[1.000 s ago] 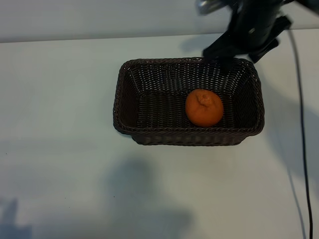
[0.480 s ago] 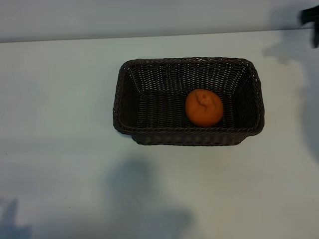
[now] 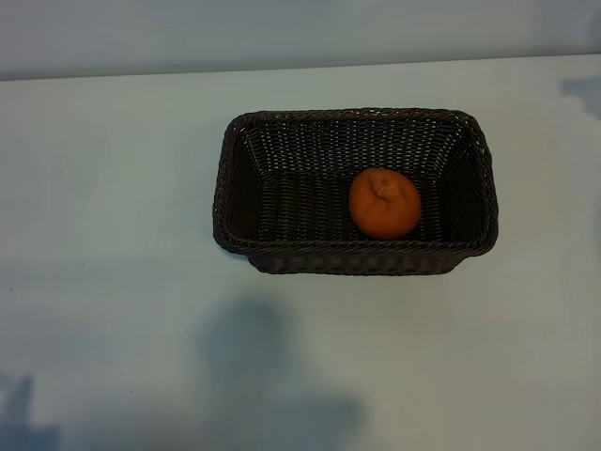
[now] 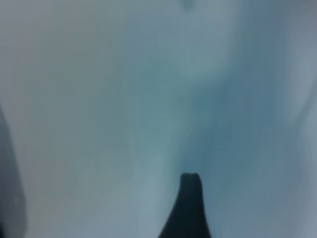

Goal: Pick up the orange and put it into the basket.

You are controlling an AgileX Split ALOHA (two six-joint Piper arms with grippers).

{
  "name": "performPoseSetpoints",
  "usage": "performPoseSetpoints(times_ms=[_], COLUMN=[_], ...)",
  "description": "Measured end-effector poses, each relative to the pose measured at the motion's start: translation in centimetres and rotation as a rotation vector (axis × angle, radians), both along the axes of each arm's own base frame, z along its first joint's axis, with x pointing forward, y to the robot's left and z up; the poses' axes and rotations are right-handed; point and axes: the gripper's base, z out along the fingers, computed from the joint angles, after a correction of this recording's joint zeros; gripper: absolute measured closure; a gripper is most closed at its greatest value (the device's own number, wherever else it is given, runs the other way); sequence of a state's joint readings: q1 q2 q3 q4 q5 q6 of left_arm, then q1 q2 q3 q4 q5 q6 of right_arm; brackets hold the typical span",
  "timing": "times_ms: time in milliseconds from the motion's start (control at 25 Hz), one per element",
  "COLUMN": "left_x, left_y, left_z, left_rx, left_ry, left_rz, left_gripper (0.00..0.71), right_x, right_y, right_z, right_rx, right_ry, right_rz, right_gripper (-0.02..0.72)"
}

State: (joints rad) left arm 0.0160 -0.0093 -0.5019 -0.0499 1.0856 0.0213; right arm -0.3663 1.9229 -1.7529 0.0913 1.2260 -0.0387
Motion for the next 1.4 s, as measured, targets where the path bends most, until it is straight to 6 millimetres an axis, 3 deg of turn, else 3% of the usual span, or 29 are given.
performPoseSetpoints(times_ms=[160, 320, 560, 800, 920, 1080, 1240, 1400], left_x=[0.0, 0.0, 0.0, 0.0, 0.0, 0.0, 0.0, 0.0], left_y=[0.0, 0.0, 0.0, 0.0, 0.0, 0.0, 0.0, 0.0], left_z=[0.0, 0.0, 0.0, 0.0, 0.0, 0.0, 0.0, 0.0], left_rx=[0.001, 0.003, 0.003, 0.003, 0.003, 0.003, 0.003, 0.003], left_ry=[0.000, 0.000, 0.000, 0.000, 0.000, 0.000, 0.000, 0.000], left_rz=[-0.001, -0.002, -0.002, -0.002, -0.002, -0.002, -0.002, -0.002], left_gripper=[0.116, 0.116, 0.116, 0.116, 0.116, 0.116, 0.117, 0.117], right_x=[-1.1, -3.9, -11.2, -18.7, -22.7, -29.4, -33.9, -36.7], right_y=[0.7, 1.9, 4.8, 7.8, 9.3, 11.8, 13.4, 14.4], right_z=[2.9, 7.7, 16.2, 21.6, 22.6, 23.0, 21.2, 18.7], right_rx=[0.007, -0.022, -0.099, -0.166, -0.197, -0.271, -0.323, -0.351], right_ry=[-0.077, -0.189, -0.425, -0.631, -0.701, -0.813, -0.877, -0.949], right_rz=[0.006, 0.009, 0.011, 0.014, 0.019, 0.041, 0.049, 0.070], right_gripper=[0.108, 0.108, 0.108, 0.122, 0.122, 0.122, 0.122, 0.122])
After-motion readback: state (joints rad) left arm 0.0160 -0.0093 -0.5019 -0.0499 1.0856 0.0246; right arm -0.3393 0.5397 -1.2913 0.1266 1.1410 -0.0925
